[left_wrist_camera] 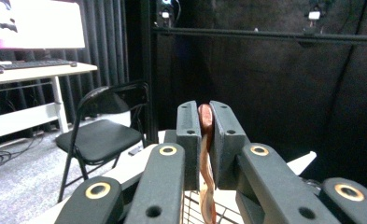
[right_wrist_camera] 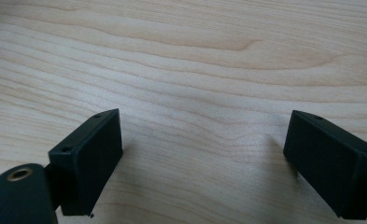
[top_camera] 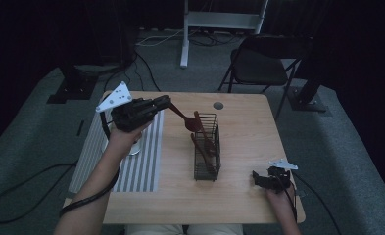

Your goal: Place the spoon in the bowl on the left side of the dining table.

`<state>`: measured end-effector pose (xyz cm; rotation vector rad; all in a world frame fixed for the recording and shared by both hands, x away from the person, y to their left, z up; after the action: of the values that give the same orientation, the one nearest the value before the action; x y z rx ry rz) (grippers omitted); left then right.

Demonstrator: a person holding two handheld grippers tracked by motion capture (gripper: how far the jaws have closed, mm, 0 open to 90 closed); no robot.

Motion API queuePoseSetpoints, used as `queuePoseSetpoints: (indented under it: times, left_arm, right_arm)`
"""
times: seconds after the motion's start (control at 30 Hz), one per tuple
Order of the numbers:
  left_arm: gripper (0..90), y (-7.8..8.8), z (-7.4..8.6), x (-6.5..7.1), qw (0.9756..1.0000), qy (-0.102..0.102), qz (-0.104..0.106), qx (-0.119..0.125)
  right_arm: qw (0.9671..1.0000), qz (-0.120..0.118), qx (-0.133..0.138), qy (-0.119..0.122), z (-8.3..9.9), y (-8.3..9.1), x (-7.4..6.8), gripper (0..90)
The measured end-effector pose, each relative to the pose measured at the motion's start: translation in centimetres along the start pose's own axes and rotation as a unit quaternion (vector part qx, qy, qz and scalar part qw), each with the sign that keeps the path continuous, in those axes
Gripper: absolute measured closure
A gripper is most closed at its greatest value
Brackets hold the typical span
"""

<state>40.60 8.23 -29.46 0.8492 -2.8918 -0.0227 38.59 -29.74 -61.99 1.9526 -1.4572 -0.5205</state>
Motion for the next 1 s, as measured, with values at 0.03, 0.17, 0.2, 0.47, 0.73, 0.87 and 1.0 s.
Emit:
queuePoseSetpoints:
  times: [0.03,0.17,0.2,0.47,0.73,0.87,1.0]
  left_arm:
    - [83.6,0.2,-0.1,-0.2,1.0,0.002,0.0,0.001]
    - [83.6,1.1,-0.4,-1.0,0.9998,0.003,-0.019,0.01]
    - [83.6,1.3,-0.4,-1.1,0.9998,0.005,-0.019,0.011]
    - [83.6,4.0,-0.1,-3.2,0.9979,0.014,-0.055,0.03]
    - [83.6,6.8,0.6,-5.4,0.9935,0.028,-0.098,0.05]
    - [83.6,7.8,1.1,-6.6,0.9901,0.031,-0.126,0.053]
    - [83.6,8.7,1.5,-7.4,0.9886,0.034,-0.138,0.049]
  right_arm:
    - [1.0,0.0,0.0,0.0,0.0,0.0,0.0,10.9]
    - [1.0,0.0,0.0,0.0,0.0,0.0,0.0,11.0]
    - [1.0,0.0,0.0,0.0,0.0,0.0,0.0,11.0]
    - [1.0,0.0,0.0,0.0,0.0,0.0,0.0,11.0]
    - [1.0,0.0,0.0,0.0,0.0,0.0,0.0,11.0]
    - [1.0,0.0,0.0,0.0,0.0,0.0,0.0,11.0]
    - [1.0,0.0,0.0,0.0,0.0,0.0,0.0,11.0]
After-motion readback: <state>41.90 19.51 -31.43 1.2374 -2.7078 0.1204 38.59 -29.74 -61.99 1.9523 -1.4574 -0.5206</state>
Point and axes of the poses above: each handheld gripper's, and its own axes: y roughly backward along the jaws, z roughly out of its underside, x roughly to its right, the point moved 10 cm from there along -y, roughly forward along the jaws, and after that the axes turned 6 degrees about y, right-handed, at the moved point
